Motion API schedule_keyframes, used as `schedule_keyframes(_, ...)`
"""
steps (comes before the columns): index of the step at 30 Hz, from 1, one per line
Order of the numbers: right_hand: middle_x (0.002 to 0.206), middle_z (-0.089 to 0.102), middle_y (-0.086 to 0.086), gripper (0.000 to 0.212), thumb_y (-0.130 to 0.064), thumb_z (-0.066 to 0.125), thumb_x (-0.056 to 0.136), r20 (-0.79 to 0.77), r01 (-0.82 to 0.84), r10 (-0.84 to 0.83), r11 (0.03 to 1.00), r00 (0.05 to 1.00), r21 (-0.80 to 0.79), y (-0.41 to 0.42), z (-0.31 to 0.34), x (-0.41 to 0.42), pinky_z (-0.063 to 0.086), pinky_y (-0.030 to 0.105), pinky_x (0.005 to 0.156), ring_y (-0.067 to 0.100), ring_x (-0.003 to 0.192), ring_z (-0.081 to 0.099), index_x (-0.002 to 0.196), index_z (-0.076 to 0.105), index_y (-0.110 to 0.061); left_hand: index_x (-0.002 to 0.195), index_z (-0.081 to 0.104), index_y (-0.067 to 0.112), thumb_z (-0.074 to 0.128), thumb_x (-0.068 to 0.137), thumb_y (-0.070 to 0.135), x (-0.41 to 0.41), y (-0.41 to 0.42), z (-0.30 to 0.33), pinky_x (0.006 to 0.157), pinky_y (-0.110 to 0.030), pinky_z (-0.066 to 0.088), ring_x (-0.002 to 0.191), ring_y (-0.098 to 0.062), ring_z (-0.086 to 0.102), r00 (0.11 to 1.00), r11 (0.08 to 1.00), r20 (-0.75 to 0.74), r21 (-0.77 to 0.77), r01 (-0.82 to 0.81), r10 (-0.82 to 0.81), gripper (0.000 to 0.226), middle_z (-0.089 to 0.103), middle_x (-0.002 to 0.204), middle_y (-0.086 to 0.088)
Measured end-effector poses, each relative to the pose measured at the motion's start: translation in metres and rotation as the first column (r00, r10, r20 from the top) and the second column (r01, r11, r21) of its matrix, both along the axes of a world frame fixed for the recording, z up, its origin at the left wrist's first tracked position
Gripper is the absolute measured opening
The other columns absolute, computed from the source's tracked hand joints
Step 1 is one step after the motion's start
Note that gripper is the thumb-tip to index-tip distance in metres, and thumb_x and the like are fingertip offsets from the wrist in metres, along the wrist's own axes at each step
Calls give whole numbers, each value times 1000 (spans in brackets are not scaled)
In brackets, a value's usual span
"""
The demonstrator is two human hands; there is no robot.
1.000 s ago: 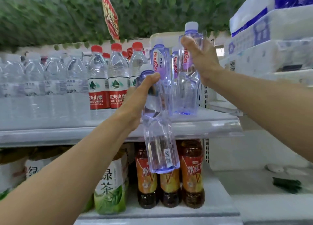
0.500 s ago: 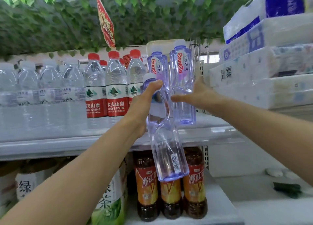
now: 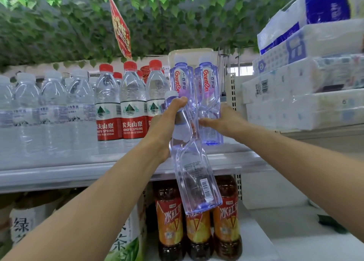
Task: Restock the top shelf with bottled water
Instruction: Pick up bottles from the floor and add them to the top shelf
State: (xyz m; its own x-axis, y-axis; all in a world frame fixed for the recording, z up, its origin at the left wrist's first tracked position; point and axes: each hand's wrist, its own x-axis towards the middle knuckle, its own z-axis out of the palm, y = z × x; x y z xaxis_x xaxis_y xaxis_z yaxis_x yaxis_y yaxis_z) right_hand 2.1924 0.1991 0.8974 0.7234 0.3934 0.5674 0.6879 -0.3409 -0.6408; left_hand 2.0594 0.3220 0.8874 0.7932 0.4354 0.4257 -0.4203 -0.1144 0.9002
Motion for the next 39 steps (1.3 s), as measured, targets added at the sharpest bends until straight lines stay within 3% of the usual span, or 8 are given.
schedule_keyframes(8,131,58,4,76,-48,77,79,-34,-2,1,1000,999,-30,8,3,13,47,35,89,22,108,56,137,46,-10,84,62,24,69,78,56,0,-1,1,104,-50,44,111,-34,59,999,999,-34,4,-39,39,33,64,107,-5)
schedule_keyframes(15,117,55,3,72,-44,73,84,-48,28,-29,999,998,-23,12,4,20,42,24,57,7,76,50,138,42,-7,88,60,25,67,83,50,-3,-5,2,86,-40,51,98,-25,60,1000,1000,-26,-21,-7,6,27,57,93,6)
schedule_keyframes(17,124,57,7,79,-49,75,80,-62,22,-22,1000,998,-9,13,4,20,49,28,63,12,86,57,141,42,-12,90,61,25,68,81,52,-4,-5,2,95,-46,50,109,-29,60,999,1000,-34,-19,-19,19,29,57,98,6)
schedule_keyframes(19,137,50,12,90,-50,77,77,-71,40,-41,999,997,-11,13,5,19,56,41,83,23,107,59,146,34,-13,91,61,26,68,80,53,-5,-6,3,98,-49,49,112,-30,59,999,999,-41,-24,-29,28,30,58,101,6)
schedule_keyframes(22,154,30,13,105,-43,81,77,-182,35,-25,998,983,52,14,5,24,36,49,112,35,136,39,153,16,-13,92,61,26,68,80,53,-3,-4,2,97,-49,50,112,-30,59,999,999,-43,-29,-23,22,30,59,104,4)
schedule_keyframes(28,134,53,10,81,-44,82,73,-290,-105,114,993,950,46,18,4,31,37,50,110,31,126,47,139,46,-13,88,61,25,67,83,50,-2,-4,3,85,-42,52,104,-26,61,999,999,-30,-28,-18,17,26,58,94,8)
schedule_keyframes(33,133,51,11,80,-43,80,77,-278,-100,112,993,954,55,16,3,32,39,48,108,30,123,47,139,43,-9,91,60,26,67,82,52,1,-4,2,92,-45,52,106,-25,59,999,999,-39,-13,-29,29,28,58,100,6)
schedule_keyframes(39,140,45,12,94,-50,78,75,-275,-95,97,995,956,23,16,3,26,35,51,111,35,133,41,146,33,-8,89,59,27,65,84,50,3,-3,1,72,-34,46,94,-22,57,999,999,-21,16,-30,31,24,57,97,8)
